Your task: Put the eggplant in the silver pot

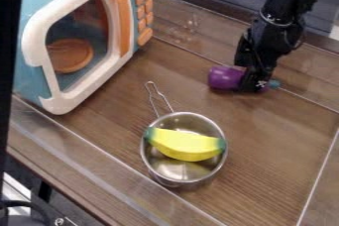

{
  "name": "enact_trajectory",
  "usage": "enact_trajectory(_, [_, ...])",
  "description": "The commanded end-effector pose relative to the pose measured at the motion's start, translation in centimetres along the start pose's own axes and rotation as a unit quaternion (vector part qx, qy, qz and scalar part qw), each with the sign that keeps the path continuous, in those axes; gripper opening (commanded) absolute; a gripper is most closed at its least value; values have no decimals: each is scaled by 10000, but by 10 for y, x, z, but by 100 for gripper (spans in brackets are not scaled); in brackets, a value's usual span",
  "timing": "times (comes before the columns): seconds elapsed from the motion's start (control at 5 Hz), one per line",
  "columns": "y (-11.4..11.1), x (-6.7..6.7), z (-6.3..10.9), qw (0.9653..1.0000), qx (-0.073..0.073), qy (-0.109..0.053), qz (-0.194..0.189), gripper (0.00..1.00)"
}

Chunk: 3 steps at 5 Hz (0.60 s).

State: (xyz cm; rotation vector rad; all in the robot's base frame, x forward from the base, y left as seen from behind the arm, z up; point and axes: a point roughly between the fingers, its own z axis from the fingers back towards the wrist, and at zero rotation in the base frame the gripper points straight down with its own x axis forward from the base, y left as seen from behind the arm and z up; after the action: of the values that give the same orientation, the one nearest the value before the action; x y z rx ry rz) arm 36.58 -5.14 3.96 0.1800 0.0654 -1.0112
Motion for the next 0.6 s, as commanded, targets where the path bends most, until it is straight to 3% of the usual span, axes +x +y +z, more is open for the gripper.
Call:
enact_trajectory(0.0, [4, 10, 34, 9979, 411, -223, 442, 100])
enact_trajectory(0.2, [4, 17, 37, 9950, 508, -145, 852, 100])
enact_trajectory(0.4, [12, -2, 23, 9957, 614, -175, 669, 100])
